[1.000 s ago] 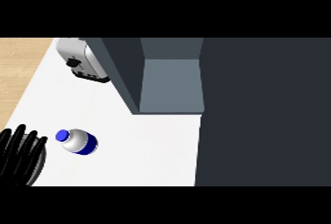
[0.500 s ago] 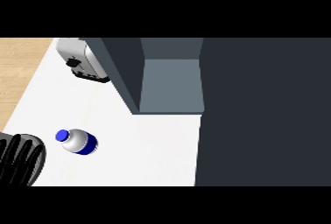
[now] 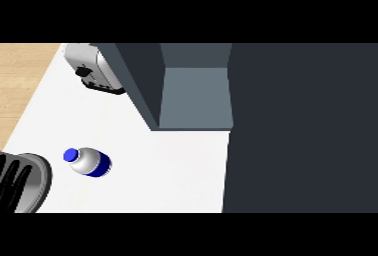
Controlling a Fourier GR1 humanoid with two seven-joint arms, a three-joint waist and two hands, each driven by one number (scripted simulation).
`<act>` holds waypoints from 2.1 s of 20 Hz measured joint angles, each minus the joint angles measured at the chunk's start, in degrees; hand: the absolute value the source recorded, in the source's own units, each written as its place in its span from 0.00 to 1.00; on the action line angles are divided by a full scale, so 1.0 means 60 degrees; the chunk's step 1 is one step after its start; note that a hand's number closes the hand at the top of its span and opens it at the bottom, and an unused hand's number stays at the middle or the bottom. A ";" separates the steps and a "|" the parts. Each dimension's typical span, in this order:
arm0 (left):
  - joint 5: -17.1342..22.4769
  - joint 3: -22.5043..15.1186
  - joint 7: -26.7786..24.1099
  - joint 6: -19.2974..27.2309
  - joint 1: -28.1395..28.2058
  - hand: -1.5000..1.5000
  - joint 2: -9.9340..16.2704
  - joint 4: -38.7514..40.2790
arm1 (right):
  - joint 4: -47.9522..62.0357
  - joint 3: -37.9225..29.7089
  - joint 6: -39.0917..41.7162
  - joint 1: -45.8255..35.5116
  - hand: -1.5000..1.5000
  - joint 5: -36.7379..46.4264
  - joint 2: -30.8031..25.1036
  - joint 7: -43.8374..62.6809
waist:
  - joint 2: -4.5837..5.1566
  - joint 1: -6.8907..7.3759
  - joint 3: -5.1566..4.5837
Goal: Pick up the bottled water, place it into the cabinet and close the cabinet
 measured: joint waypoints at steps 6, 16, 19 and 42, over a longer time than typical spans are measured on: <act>-0.0141 0.0667 -0.0607 -0.0519 -0.0677 0.00 0.0411 0.1533 | -0.0049 -0.0126 0.0183 0.0154 0.00 -0.0168 -0.0144 -0.0113 | 0.0003 -0.0015 0.0000; -0.1270 0.1020 -0.1903 -0.0939 -0.1912 0.00 0.0867 0.4262 | -0.0124 0.0264 0.0573 0.0954 0.00 0.0150 -0.0124 -0.0738 | 0.0004 -0.0052 -0.0001; -0.1620 0.0955 -0.2269 -0.0964 -0.2293 0.00 0.0875 0.5173 | -0.0018 0.0521 0.0517 0.1106 0.00 0.0390 -0.0025 -0.0985 | 0.0005 -0.0061 -0.0001; -0.2359 0.1353 -0.5896 -0.2201 -0.5818 0.00 0.2007 1.3793 | 0.0168 0.0546 0.0731 0.1520 0.00 0.0321 -0.0315 -0.1591 | 0.0018 -0.0127 0.0005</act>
